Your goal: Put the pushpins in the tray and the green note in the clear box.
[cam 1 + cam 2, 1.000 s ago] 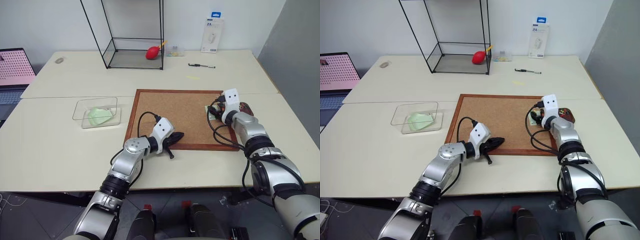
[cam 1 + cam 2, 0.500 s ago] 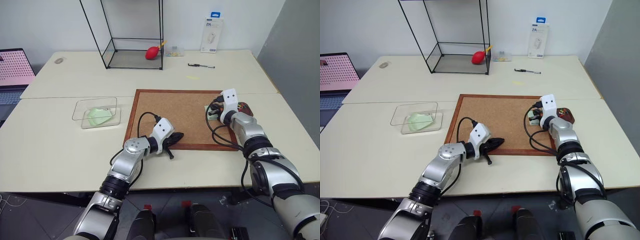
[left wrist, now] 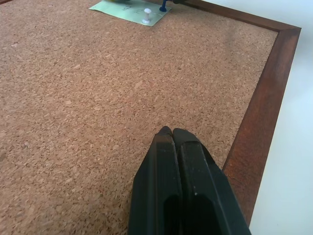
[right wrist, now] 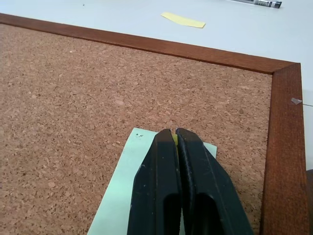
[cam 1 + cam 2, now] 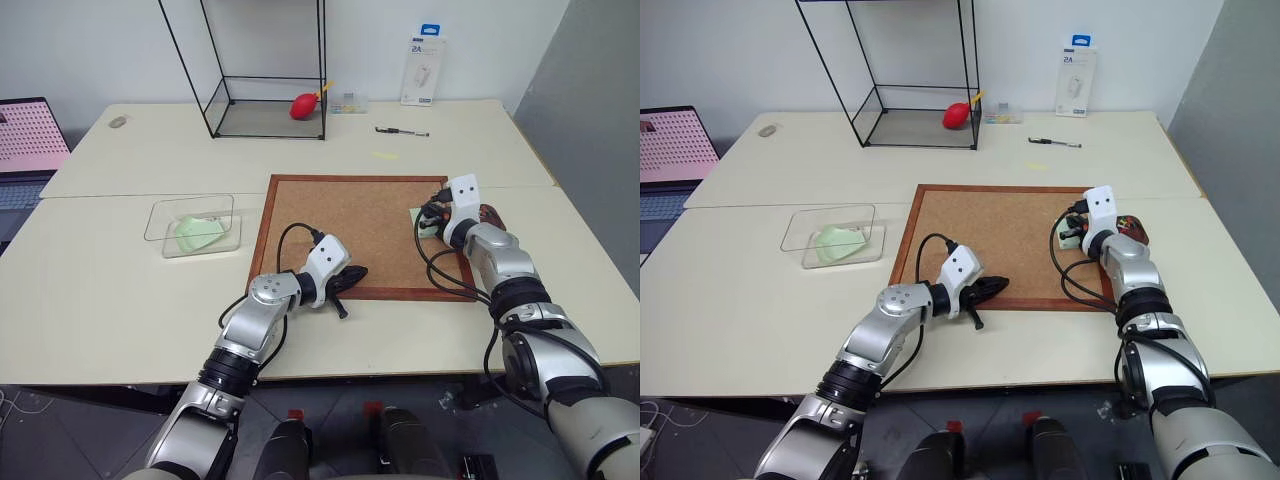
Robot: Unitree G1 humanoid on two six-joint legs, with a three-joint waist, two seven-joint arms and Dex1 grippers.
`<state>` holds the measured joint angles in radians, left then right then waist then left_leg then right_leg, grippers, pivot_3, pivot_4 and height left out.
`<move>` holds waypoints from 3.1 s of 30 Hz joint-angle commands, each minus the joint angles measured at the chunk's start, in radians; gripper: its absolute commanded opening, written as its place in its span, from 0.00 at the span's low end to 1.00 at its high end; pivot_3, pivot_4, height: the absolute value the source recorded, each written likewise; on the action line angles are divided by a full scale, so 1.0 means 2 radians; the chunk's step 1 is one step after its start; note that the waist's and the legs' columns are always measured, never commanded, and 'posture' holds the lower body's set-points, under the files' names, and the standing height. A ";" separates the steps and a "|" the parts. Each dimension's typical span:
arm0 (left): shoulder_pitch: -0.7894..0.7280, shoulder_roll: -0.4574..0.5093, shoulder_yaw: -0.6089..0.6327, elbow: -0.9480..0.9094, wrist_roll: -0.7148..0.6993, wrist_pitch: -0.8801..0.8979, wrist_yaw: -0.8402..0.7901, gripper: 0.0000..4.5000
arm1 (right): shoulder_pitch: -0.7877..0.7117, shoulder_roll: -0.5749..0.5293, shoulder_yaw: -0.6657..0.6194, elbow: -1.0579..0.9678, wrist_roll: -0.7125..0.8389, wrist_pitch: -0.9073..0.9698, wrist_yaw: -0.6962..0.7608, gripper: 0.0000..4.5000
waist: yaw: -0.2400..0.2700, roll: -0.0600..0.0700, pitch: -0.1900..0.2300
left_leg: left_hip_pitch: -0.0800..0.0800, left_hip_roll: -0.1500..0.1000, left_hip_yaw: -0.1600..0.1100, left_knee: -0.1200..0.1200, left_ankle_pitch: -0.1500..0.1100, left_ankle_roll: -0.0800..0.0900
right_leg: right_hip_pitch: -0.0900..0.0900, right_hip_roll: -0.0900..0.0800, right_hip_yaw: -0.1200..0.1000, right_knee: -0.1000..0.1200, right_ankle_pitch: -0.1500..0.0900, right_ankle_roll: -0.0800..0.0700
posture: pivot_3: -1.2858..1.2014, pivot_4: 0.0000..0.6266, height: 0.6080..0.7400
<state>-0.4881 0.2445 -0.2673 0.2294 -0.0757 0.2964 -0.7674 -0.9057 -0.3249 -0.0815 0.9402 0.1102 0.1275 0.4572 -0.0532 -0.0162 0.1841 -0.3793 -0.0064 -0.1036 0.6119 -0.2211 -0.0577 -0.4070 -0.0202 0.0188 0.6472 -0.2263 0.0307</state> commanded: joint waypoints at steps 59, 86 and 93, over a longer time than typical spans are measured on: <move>0.011 -0.007 -0.022 0.039 0.014 0.011 -0.019 0.00 | 0.116 -0.107 -0.024 -0.188 -0.044 0.074 -0.066 0.89 | 0.004 0.004 -0.002 | 0.001 0.000 0.001 0.000 0.000 0.000 | 0.001 0.000 0.001 -0.001 0.000 0.000 | 0.52 0.24 1.00; 0.011 -0.005 -0.020 0.036 0.014 0.015 -0.016 0.00 | 0.174 -0.021 -0.011 -0.282 0.033 0.091 -0.004 0.75 | 0.005 0.005 -0.003 | 0.001 0.000 0.000 0.000 0.000 0.000 | 0.001 0.000 0.000 -0.001 0.000 0.000 | 0.52 0.24 1.00; 0.013 -0.004 -0.018 0.034 0.014 0.015 -0.015 0.00 | 0.169 -0.023 -0.008 -0.269 0.030 0.080 0.001 0.42 | 0.005 0.005 -0.003 | 0.001 0.000 0.000 0.000 0.000 0.000 | 0.001 0.000 0.000 -0.001 0.000 0.000 | 0.52 0.24 1.00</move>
<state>-0.4986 0.2327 -0.2748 0.2596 -0.0675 0.2948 -0.7957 -0.5391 -0.3652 -0.0957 0.4164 0.1736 0.3110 0.4540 -0.0437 -0.0066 0.1774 -0.3781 -0.0067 -0.1029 0.6122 -0.2211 -0.0576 -0.4051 -0.0201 0.0188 0.6456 -0.2265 0.0315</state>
